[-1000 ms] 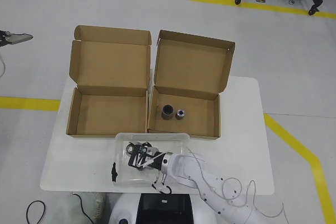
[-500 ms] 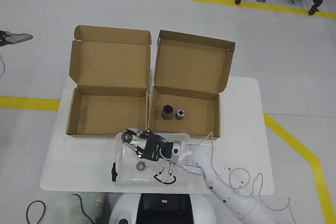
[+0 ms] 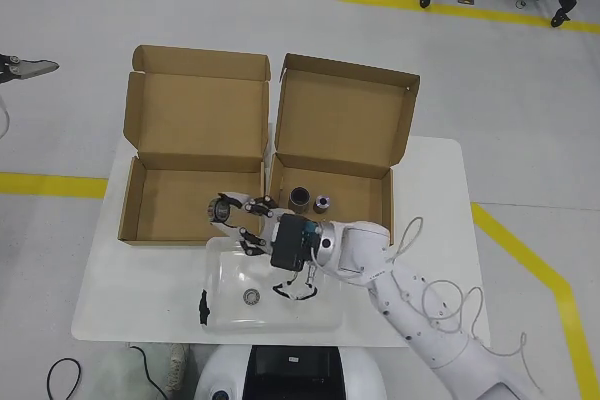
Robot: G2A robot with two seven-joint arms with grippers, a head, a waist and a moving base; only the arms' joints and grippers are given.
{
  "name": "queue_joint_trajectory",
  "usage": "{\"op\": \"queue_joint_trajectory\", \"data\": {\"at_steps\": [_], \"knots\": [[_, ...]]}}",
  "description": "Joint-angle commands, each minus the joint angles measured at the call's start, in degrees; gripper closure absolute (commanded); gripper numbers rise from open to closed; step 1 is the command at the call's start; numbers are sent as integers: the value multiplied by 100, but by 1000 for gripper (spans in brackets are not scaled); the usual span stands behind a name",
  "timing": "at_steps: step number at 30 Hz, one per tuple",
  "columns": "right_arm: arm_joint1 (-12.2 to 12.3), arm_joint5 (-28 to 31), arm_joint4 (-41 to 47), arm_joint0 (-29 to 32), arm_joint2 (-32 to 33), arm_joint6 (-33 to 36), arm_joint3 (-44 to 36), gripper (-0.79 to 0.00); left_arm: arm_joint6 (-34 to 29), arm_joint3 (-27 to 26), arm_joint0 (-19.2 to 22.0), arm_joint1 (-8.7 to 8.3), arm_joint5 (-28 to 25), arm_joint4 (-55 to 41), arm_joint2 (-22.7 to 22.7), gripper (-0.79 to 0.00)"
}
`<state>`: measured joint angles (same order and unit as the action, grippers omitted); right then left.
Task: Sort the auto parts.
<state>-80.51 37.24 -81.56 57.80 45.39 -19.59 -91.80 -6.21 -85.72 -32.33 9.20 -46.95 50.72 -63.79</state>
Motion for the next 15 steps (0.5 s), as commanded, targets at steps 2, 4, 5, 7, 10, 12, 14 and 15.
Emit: {"op": "queue_joint_trajectory", "data": {"at_steps": [2,4,5,7,10,12,14,15], "knots": [[-67,25,132,-357,-63,346,83,0,0,0,0,0,0,0,0,-785],[-131,24,264,-608,-142,507,116,0,0,0,0,0,0,0,0,-785],[-162,11,317,-727,-172,564,126,0,0,0,0,0,0,0,0,-785],[-219,-16,407,-949,-217,632,140,0,0,0,0,0,0,0,0,-785],[-291,-73,511,-1216,-241,615,161,0,0,0,0,0,0,0,0,-785],[-326,-83,588,-1350,-222,512,157,0,0,0,0,0,0,0,0,-785],[-352,-103,623,-1470,-175,424,151,0,0,0,0,0,0,0,0,-785],[-359,-149,586,-1521,-143,457,148,0,0,0,0,0,0,0,0,-785]]}}
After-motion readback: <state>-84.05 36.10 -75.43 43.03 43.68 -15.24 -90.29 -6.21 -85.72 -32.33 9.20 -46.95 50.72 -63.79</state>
